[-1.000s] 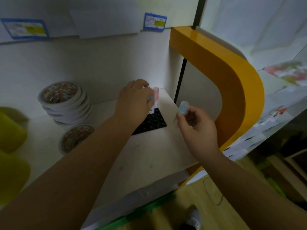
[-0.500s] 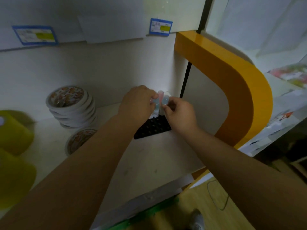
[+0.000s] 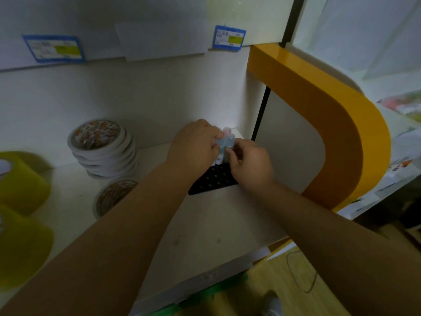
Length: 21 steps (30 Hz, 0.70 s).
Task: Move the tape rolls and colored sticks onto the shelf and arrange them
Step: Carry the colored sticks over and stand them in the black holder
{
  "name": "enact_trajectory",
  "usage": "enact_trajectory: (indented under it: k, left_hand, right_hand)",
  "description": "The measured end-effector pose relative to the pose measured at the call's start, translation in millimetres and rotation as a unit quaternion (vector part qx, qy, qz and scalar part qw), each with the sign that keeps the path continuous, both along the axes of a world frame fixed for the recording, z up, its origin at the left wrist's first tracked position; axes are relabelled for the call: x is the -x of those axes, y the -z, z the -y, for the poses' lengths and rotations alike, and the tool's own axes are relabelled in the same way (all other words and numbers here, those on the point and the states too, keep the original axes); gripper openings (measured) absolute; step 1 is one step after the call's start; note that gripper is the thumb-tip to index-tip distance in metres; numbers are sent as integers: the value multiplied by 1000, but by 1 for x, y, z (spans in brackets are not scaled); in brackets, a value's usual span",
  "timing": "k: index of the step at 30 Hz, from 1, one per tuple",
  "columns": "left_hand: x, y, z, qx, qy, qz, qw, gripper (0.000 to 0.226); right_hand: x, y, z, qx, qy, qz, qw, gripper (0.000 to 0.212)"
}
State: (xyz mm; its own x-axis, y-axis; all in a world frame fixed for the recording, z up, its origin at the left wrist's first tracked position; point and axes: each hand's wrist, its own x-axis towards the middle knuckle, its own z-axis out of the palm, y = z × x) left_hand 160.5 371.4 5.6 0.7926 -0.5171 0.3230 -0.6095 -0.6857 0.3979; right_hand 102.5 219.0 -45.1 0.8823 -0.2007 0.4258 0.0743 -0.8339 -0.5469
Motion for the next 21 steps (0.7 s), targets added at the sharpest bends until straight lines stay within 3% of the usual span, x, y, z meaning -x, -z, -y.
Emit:
enact_trajectory:
  k: [12,21]
  left_hand:
    - [-3,5,0,31,5,-47,998,12]
    - [9,-5,0,-27,-6,25,999,23]
  right_hand:
    - [2,0,-1,0,8,-9,1000,16]
    - [4,-11,-4,-17,19,-70,997,19]
